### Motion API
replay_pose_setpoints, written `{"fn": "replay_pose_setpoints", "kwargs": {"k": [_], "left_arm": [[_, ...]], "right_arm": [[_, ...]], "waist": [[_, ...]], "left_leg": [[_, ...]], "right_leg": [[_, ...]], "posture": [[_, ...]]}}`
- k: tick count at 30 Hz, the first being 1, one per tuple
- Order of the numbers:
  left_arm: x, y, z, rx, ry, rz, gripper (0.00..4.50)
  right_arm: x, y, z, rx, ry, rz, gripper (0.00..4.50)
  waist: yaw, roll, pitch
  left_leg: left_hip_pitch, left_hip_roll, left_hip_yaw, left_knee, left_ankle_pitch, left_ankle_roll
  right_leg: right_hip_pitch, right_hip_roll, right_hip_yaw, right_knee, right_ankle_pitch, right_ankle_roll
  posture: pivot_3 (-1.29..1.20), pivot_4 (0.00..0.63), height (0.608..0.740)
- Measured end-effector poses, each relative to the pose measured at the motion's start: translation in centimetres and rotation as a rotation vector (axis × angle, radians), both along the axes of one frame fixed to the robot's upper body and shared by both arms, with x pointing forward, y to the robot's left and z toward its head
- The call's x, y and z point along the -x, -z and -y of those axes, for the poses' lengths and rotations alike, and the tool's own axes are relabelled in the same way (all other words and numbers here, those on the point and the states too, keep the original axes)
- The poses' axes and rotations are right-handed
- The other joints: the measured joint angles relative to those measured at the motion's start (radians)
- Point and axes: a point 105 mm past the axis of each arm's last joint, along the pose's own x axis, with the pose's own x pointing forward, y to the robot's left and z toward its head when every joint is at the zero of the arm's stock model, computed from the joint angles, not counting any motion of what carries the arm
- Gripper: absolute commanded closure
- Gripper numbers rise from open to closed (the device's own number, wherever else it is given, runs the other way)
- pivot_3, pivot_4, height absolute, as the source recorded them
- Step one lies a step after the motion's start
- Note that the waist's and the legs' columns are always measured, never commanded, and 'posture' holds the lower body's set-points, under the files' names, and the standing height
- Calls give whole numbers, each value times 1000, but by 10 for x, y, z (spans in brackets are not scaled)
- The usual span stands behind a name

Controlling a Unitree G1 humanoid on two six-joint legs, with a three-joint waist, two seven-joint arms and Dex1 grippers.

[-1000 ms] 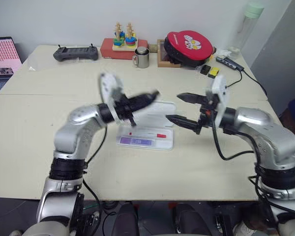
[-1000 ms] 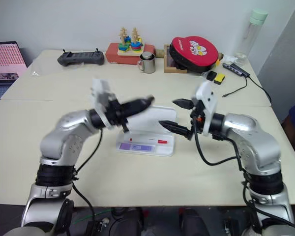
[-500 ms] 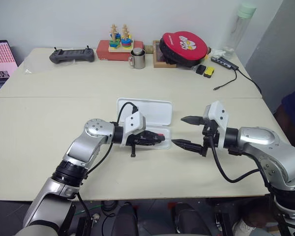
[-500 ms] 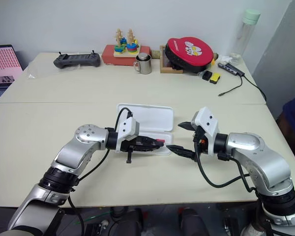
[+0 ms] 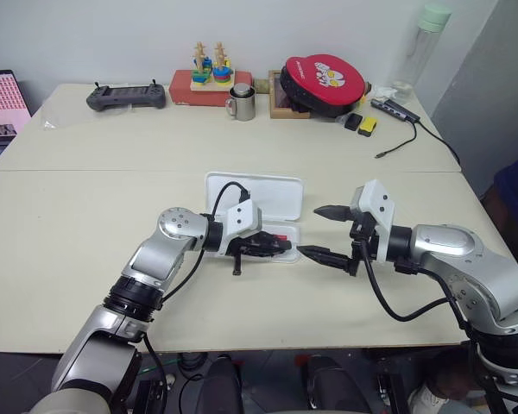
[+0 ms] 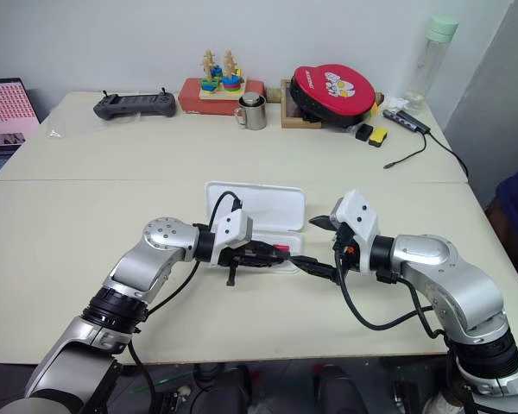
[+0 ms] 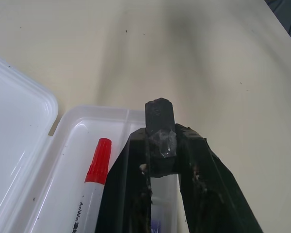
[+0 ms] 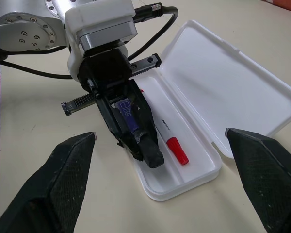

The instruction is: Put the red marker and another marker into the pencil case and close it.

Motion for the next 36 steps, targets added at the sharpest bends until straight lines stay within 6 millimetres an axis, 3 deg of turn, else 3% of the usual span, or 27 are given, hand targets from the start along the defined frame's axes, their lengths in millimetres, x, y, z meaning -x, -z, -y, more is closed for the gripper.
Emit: {"fn": "replay_pose_setpoints", "kwargs": {"k": [9,14,20,23,24,25,27,30,36], "left_arm": [[-1,3,1,-2,-8,-3,1348],[-1,4,1,1,-10,-10,183],[-2,1,-1,22,-33,-21,76],[-6,-28,-11,180,-129,-35,76],[-8,-50,-22,275,-179,-20,0],[-10,-59,-30,315,-204,-12,0],[-17,-86,-69,420,-336,21,0],[-16,-101,-111,512,-471,23,0],[-7,-108,-130,629,-546,2,0]], "right_arm": [[-2,-4,-1,-4,8,19,0],[-2,-5,-1,-6,7,23,0],[-5,-10,-3,-19,3,38,0],[-22,-30,-11,-57,-1,82,0],[-32,-45,-14,-78,1,110,349],[-36,-52,-16,-89,0,121,450],[-51,-69,-20,-99,7,153,1014],[-77,-68,-24,-81,58,124,1779],[-130,-51,-37,0,203,67,3216]], "waist": [[0,0,0],[0,0,0],[0,0,0],[-14,1,0],[-18,1,0],[-19,1,0],[-24,1,0],[-29,1,0],[-13,1,1]], "left_leg": [[0,0,0,0,0,0],[0,0,0,0,0,0],[0,0,0,0,0,0],[0,1,0,1,0,0],[1,1,0,0,0,0],[2,1,0,0,0,0],[4,1,-1,0,0,0],[3,1,1,-1,0,0],[0,1,0,-1,0,0]], "right_leg": [[0,0,0,0,0,0],[0,0,0,0,0,0],[0,0,0,0,0,0],[-1,0,0,2,1,1],[0,1,0,2,1,1],[0,1,0,2,1,1],[1,1,-1,3,0,0],[2,0,0,1,0,0],[-1,0,-1,1,3,-5]], "posture": [[0,150,740],[0,150,740],[0,150,740],[0,150,740],[0,150,740],[0,150,740],[0,150,740],[0,150,740],[0,150,740]]}}
